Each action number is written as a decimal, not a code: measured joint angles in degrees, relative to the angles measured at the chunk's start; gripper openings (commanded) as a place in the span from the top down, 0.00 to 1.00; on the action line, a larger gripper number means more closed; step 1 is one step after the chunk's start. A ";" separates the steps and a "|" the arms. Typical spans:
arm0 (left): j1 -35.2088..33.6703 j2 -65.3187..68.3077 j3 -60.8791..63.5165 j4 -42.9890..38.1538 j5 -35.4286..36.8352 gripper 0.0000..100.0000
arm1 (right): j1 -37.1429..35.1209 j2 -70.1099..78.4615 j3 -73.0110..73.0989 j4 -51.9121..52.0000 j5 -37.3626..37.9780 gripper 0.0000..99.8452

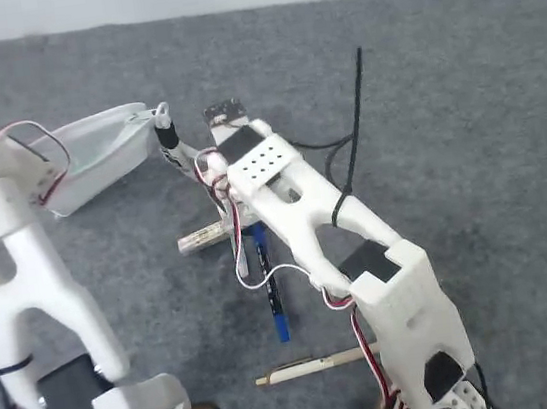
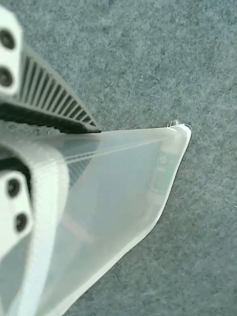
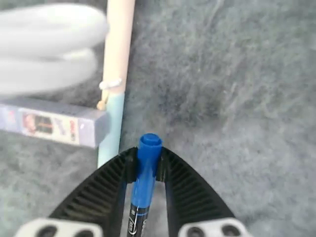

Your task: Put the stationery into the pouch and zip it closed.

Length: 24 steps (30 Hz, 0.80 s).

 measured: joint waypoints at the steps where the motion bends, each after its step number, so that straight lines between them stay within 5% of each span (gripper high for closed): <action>1: 0.00 0.00 0.00 0.00 0.00 0.99 | 0.00 0.00 -2.20 2.29 0.00 0.99; 11: 2.46 0.00 0.00 0.00 0.00 0.99 | 0.00 0.00 -16.44 13.10 0.00 0.99; 24: 10.81 0.00 -2.02 0.53 0.00 0.99 | 1.85 -24.53 -5.80 13.27 0.00 0.99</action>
